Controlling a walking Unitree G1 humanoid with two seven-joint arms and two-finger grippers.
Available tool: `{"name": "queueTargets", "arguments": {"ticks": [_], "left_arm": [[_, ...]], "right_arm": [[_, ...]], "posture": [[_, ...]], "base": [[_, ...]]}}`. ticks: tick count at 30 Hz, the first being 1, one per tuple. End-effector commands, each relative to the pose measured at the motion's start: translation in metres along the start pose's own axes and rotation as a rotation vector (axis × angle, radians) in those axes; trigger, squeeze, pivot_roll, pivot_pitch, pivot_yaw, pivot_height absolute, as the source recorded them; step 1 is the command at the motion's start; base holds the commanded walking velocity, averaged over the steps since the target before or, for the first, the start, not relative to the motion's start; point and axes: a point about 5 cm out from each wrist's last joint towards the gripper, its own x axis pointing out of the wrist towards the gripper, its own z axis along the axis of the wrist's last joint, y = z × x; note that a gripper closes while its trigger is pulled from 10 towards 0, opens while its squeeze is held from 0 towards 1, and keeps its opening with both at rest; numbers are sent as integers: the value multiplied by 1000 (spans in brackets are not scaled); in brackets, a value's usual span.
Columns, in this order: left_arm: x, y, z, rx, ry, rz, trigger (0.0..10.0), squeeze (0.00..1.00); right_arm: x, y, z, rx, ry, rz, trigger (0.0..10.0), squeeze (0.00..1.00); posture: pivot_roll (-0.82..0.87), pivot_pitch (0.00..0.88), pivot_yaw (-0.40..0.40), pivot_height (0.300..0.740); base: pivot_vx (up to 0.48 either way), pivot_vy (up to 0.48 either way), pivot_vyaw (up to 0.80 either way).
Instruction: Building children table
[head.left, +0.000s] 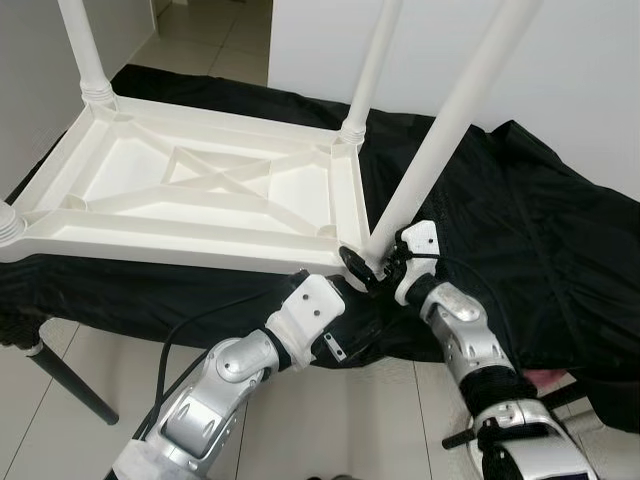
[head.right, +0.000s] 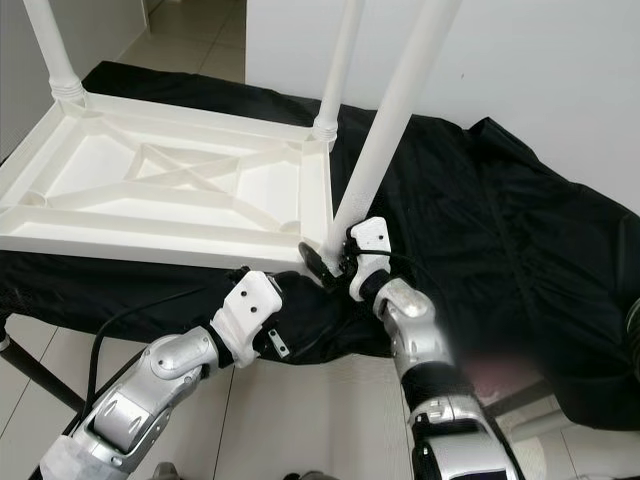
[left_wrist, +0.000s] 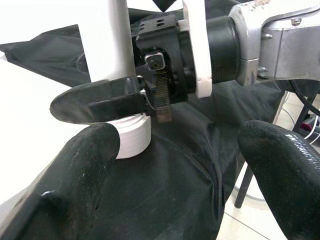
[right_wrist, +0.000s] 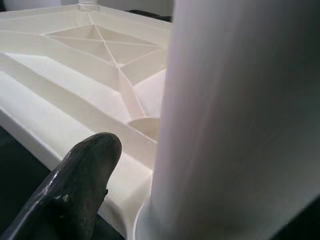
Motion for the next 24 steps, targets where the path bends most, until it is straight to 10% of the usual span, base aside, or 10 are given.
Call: {"name": "queueTargets", "arguments": {"ticks": [1, 7, 9, 23, 24], "left_arm": [[1, -2, -2, -2, 5, -16, 10000, 0], [1, -1, -2, -2, 5, -12, 10000, 0], [1, -1, -2, 1, 5, -10, 10000, 0], [0, -2, -2, 1, 6, -10, 10000, 0], [-1, -2, -2, 0, 6, -11, 10000, 0]], "right_arm": [[-1, 1, -6, -18, 35, 41, 10000, 0], [3, 4, -9, -25, 53, 91, 10000, 0], [5, 5, -12, -24, 63, 108, 118, 0], [2, 4, -18, -1, 62, 116, 0, 0], [0, 2, -18, 15, 50, 89, 3529, 0]], "posture": [[99, 78, -160, 740], [102, 78, -160, 740], [103, 79, -159, 740], [102, 86, -156, 740], [100, 91, -155, 740]], "base": [[0, 0, 0], [0, 0, 0], [0, 0, 0], [0, 0, 0], [0, 0, 0]]}}
